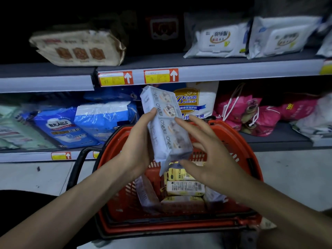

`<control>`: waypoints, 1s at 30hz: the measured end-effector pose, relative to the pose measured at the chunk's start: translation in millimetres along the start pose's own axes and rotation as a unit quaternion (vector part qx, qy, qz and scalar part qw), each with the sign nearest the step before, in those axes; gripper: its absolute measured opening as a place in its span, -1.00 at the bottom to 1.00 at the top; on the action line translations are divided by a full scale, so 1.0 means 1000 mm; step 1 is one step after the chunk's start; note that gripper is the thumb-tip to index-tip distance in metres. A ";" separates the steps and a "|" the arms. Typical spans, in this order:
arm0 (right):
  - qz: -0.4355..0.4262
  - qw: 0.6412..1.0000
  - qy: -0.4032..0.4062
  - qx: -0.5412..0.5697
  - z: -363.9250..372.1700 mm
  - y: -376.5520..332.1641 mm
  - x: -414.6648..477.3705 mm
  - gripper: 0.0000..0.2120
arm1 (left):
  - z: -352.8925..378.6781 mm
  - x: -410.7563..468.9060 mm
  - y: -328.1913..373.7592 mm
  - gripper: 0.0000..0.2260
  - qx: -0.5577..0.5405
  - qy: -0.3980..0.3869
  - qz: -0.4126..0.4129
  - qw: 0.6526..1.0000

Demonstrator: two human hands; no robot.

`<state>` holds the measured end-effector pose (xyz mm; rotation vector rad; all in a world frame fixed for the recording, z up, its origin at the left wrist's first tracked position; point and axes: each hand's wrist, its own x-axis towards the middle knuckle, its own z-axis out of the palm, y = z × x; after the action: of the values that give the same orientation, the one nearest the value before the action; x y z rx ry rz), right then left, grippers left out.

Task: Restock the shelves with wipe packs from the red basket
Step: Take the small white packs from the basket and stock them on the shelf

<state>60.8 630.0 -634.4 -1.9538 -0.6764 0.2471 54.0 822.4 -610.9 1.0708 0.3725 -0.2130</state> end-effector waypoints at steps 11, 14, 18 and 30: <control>-0.082 0.995 0.049 0.025 -0.025 -0.042 -0.006 -0.27 | 0.022 -0.032 0.031 -0.43 0.083 -0.044 0.097 0.991; -0.091 0.991 0.055 0.083 -0.039 -0.065 -0.007 -0.27 | 0.033 -0.047 0.056 -0.55 0.140 -0.043 0.139 0.979; -0.122 0.980 0.048 0.149 -0.059 -0.096 -0.003 -0.28 | 0.043 -0.064 0.090 -0.75 0.207 -0.079 0.190 0.956; -0.195 0.951 0.130 0.202 -0.102 -0.172 0.022 -0.43 | 0.081 -0.108 0.157 -0.24 0.360 -0.140 0.333 0.860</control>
<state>64.5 621.8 -433.7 -1.3949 -0.7533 -0.1100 25.1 823.4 -406.5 1.8150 -0.3962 0.1347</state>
